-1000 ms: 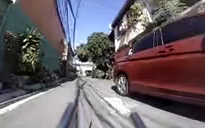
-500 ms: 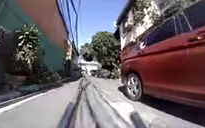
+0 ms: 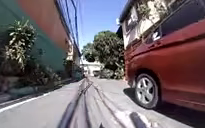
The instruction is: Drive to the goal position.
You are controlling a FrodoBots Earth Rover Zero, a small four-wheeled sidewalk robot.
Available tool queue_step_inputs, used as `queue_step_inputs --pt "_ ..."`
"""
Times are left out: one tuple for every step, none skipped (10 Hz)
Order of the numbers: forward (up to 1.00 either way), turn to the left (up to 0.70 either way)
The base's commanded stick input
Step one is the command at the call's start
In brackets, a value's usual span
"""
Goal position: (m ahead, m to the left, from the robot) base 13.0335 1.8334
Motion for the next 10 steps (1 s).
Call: queue_step_inputs --pt "1.00 0.06" --pt "1.00 0.04" --pt "1.00 0.02" --pt "1.00 0.00" --pt "1.00 0.02" --pt "1.00 0.03" --pt "1.00 0.01" --pt "1.00 0.00" --pt "1.00 0.01" --pt "1.00 0.06"
